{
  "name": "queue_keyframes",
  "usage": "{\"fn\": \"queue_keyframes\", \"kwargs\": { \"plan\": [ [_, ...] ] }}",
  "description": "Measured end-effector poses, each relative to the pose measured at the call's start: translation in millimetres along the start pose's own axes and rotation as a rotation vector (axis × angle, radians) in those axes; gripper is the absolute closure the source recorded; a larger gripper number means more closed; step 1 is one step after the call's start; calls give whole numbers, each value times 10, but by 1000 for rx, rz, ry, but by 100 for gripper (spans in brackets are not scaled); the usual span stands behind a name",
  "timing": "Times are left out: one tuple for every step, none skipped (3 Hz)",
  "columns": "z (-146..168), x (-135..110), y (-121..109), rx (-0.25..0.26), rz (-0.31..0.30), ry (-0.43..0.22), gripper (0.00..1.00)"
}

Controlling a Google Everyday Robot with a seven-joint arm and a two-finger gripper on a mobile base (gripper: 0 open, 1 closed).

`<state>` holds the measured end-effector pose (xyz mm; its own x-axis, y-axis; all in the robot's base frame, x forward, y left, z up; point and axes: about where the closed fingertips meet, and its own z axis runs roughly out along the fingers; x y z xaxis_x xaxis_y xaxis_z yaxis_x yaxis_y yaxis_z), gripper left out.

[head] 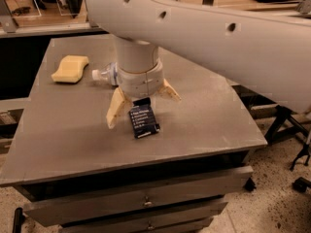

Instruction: Pick rxbar blueberry

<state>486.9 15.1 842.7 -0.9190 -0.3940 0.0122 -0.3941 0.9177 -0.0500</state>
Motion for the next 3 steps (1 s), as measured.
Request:
{"fn": "queue_keyframes", "kwargs": {
  "plan": [
    [58, 69, 13, -11, 32, 10, 18],
    [155, 117, 45, -7, 50, 30, 49],
    [175, 128, 61, -5, 50, 39, 72]
  ]
}}
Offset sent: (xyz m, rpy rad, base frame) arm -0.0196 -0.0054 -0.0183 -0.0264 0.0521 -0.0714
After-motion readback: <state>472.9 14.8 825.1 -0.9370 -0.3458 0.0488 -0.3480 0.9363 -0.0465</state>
